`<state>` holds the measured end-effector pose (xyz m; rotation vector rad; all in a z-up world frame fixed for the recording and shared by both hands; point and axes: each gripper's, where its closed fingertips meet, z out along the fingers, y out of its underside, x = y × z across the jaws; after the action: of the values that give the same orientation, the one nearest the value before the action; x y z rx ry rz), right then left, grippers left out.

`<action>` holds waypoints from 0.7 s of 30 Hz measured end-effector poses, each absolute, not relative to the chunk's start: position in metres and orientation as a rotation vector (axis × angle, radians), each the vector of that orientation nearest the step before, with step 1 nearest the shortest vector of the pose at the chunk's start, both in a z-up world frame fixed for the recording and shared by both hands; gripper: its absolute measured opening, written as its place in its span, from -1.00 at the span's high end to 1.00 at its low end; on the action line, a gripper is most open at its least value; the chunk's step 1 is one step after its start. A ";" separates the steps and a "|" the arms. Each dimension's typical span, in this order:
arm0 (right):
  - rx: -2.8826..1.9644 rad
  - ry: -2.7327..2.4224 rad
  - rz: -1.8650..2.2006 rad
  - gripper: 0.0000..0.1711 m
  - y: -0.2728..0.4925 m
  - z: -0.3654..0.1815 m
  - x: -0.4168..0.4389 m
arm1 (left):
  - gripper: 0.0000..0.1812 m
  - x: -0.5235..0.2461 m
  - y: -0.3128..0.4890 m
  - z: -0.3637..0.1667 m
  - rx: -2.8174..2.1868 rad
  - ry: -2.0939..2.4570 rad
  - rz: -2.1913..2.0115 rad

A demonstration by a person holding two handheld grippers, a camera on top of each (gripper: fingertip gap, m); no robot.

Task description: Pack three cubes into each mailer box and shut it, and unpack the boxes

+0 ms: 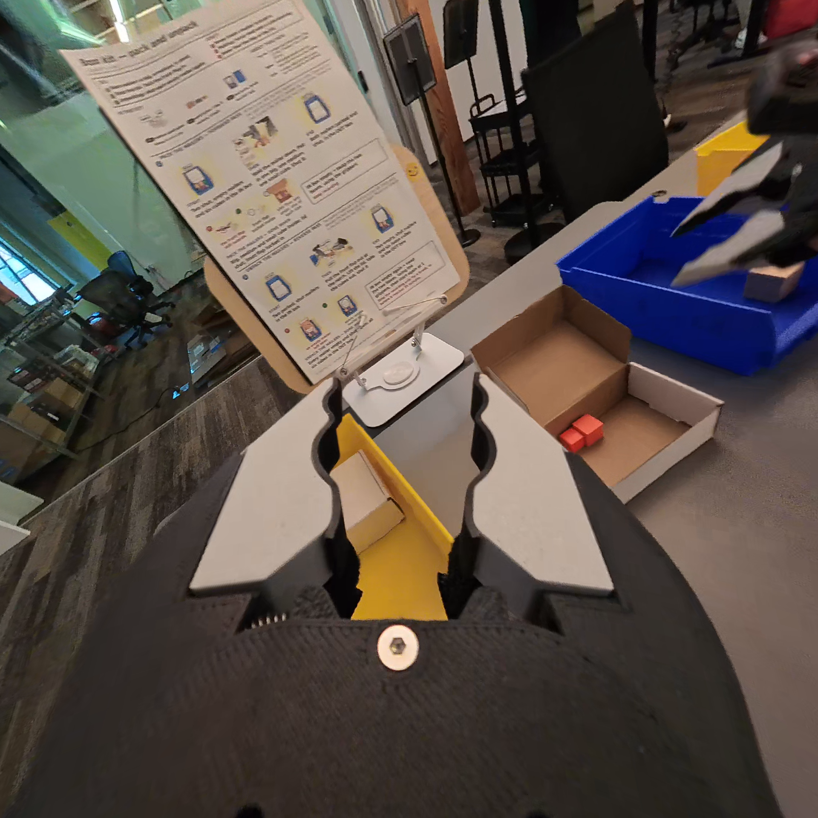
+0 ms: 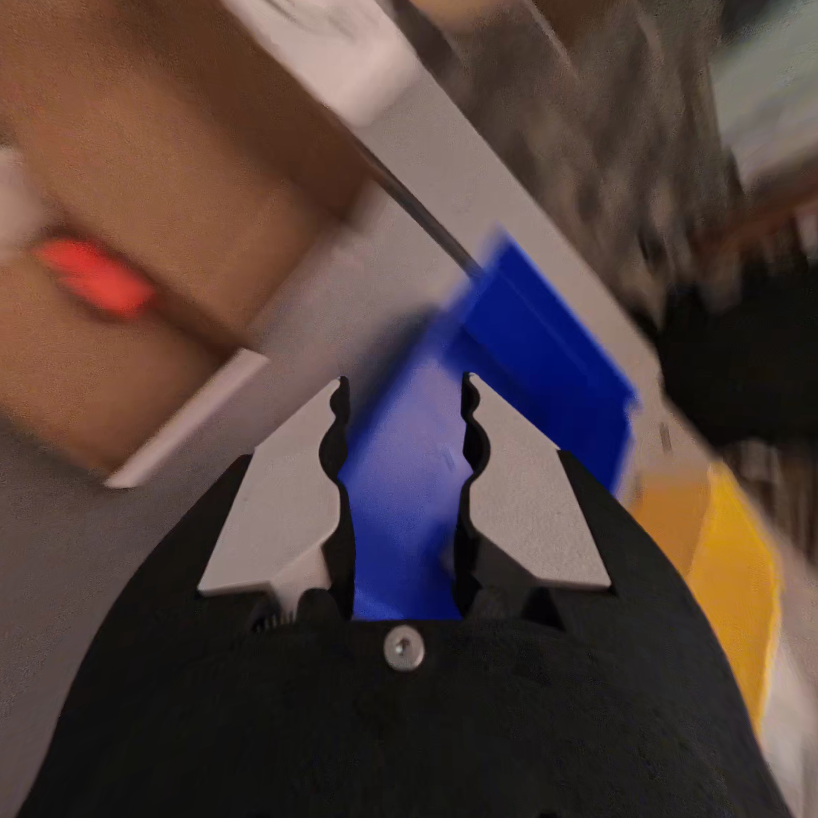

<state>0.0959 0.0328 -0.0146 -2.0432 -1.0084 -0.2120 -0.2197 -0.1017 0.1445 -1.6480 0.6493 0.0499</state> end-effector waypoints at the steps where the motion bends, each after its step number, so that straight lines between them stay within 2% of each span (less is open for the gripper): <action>1: -1.894 -1.235 -0.093 0.42 0.017 -0.018 0.048 | 0.36 -0.224 -0.099 0.145 -1.651 0.634 0.058; 4: -1.661 -1.669 -0.010 0.57 -0.016 -0.063 -0.024 | 0.35 -0.230 -0.096 0.141 -1.677 0.621 0.060; 9: -1.694 -1.859 -0.039 0.57 -0.014 -0.118 -0.054 | 0.34 -0.221 -0.098 0.138 -1.677 0.662 0.036; 21: -1.723 -1.956 -0.282 0.62 0.002 -0.151 -0.050 | 0.32 -0.202 -0.100 0.130 -1.682 0.741 0.031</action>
<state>-0.0496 0.0016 -0.1514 -1.7230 -1.9561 -0.2823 -0.2023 -0.1004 0.1299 -1.6816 0.7408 0.0311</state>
